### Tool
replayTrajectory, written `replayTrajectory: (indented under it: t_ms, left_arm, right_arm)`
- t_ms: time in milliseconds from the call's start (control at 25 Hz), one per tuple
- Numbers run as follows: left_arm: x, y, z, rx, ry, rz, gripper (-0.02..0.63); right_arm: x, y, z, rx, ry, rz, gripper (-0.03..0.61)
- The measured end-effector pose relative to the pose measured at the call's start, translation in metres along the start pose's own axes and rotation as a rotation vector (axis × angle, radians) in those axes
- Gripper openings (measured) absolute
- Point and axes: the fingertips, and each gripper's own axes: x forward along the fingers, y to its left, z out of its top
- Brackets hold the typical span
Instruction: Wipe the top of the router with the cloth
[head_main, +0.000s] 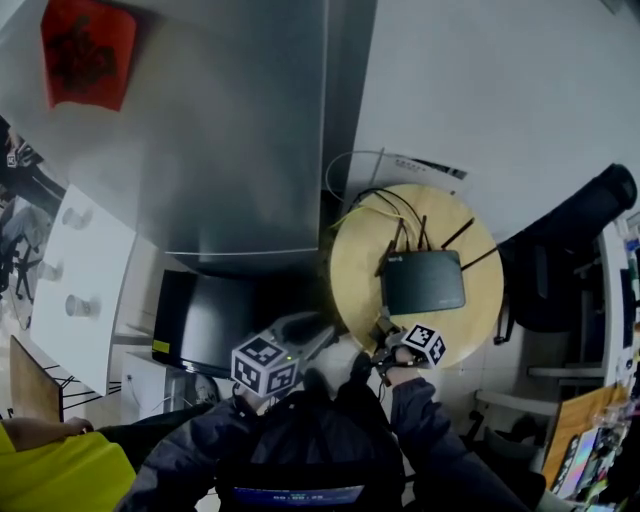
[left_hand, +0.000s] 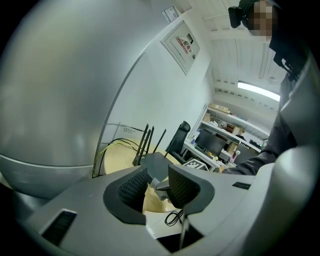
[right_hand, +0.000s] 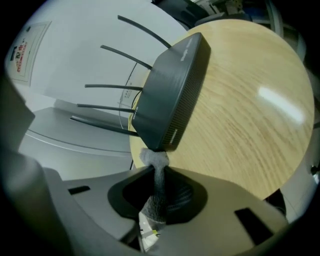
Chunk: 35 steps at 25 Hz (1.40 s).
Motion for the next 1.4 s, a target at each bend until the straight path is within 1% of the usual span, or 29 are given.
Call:
replayTrajectory:
  t_ms: [80,160,280,400,480,560,680,840,960,1080,1160,1240,1400]
  left_arm:
    - [0.001,-0.004,-0.001,0.003,0.000,-0.005,0.129]
    - [0.002,-0.009,-0.002,0.006,0.000,-0.008,0.129]
    - [0.003,-0.018,-0.006,0.016,0.007,-0.019,0.129]
    - [0.008,-0.029,-0.010,0.034,0.020,-0.029,0.129]
    - [0.015,-0.038,-0.011,0.041,0.021,-0.037,0.129]
    - [0.022,-0.049,-0.012,0.039,0.017,-0.046,0.129]
    - [0.035,-0.064,-0.016,0.019,0.014,-0.045,0.129]
    - [0.054,-0.085,-0.025,-0.008,0.015,-0.022,0.129]
    - [0.073,-0.098,-0.028,-0.019,0.011,0.015,0.129]
    - [0.093,-0.110,-0.032,-0.014,0.021,0.055,0.129]
    - [0.105,-0.116,-0.035,-0.017,0.024,0.081,0.129]
    - [0.115,-0.124,-0.038,-0.022,0.022,0.104,0.129]
    - [0.128,-0.138,-0.040,-0.030,0.001,0.137,0.129]
  right_arm:
    - [-0.006,-0.004,0.002,-0.024,0.005,-0.016,0.072]
    - [-0.007,-0.005,0.004,-0.078,0.027,-0.008,0.072]
    - [-0.012,0.000,-0.004,-0.210,0.094,0.024,0.072]
    - [-0.030,0.007,-0.006,-0.384,0.112,0.035,0.072]
    - [-0.047,0.001,0.002,-0.531,0.117,-0.003,0.072]
    - [-0.070,-0.009,0.017,-0.661,0.111,-0.065,0.072]
    - [-0.103,-0.031,0.047,-0.793,0.101,-0.159,0.072]
    - [-0.137,-0.062,0.092,-0.929,0.092,-0.253,0.072]
    - [-0.148,-0.078,0.126,-0.998,0.089,-0.285,0.072]
    - [-0.153,-0.092,0.150,-1.076,0.108,-0.317,0.072]
    - [-0.151,-0.101,0.156,-1.160,0.141,-0.339,0.074]
    - [-0.148,-0.109,0.158,-1.229,0.175,-0.341,0.074]
    - [-0.143,-0.109,0.160,-1.303,0.185,-0.315,0.075]
